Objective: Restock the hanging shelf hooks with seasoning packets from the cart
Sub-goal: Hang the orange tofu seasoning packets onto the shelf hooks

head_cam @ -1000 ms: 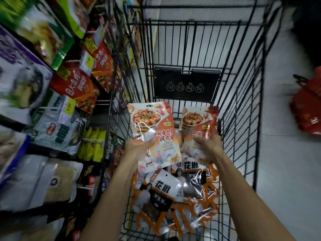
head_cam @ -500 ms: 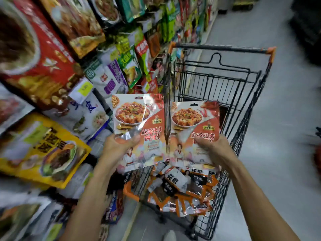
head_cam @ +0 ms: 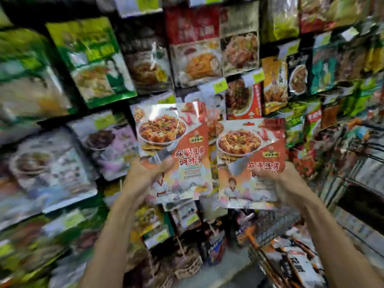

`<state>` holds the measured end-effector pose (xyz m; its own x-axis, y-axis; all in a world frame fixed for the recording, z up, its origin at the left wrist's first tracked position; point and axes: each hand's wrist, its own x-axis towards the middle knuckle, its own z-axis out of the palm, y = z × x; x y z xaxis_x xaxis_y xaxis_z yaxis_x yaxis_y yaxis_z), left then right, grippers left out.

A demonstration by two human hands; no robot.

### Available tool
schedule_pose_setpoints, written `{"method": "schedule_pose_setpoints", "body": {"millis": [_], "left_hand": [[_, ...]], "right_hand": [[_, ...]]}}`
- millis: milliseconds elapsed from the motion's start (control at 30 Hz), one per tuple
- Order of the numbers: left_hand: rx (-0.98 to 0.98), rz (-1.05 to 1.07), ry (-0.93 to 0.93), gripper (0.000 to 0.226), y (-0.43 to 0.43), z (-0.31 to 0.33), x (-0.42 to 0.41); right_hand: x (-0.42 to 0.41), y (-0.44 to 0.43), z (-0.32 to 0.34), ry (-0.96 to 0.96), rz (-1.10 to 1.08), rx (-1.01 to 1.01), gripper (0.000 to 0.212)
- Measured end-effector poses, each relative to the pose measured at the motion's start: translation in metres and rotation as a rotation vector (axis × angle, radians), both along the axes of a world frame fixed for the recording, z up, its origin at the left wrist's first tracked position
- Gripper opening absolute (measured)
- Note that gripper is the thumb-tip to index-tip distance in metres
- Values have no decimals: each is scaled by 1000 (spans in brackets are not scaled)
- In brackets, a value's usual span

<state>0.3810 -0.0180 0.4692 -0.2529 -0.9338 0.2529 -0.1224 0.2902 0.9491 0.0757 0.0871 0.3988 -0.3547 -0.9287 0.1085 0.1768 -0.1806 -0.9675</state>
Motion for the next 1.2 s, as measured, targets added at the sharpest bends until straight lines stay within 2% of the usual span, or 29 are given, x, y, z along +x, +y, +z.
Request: {"method": "schedule_pose_setpoints", "body": {"millis": [167, 233, 333, 500, 533, 733, 800, 867, 1000, 1100, 1200], "left_hand": [[-62, 226, 61, 29, 21, 30, 124], [-54, 287, 85, 42, 30, 36, 176], [-82, 372, 113, 45, 44, 40, 251], [-106, 438, 151, 12, 67, 36, 373], [-99, 451, 153, 15, 69, 34, 397], [-66, 544, 160, 69, 74, 28, 521], [-80, 539, 177, 77, 73, 27, 542], [-71, 533, 180, 75, 70, 27, 556], [-62, 563, 165, 53, 58, 22, 571], [-66, 580, 212, 48, 47, 20, 576], [-71, 550, 238, 28, 39, 21, 579]], "right_hand": [[107, -46, 38, 43, 199, -81, 31], [155, -58, 49, 41, 259, -110, 25], [228, -71, 59, 45, 348, -132, 26], [346, -79, 54, 62, 495, -88, 43], [370, -80, 49, 64, 515, -75, 45], [489, -95, 31, 50, 567, -26, 47], [514, -100, 30, 23, 580, -17, 46], [533, -106, 32, -12, 591, -13, 43], [566, -117, 40, 2, 612, -4, 36], [584, -133, 47, 31, 616, 18, 24], [593, -152, 52, 44, 576, 37, 19]]}}
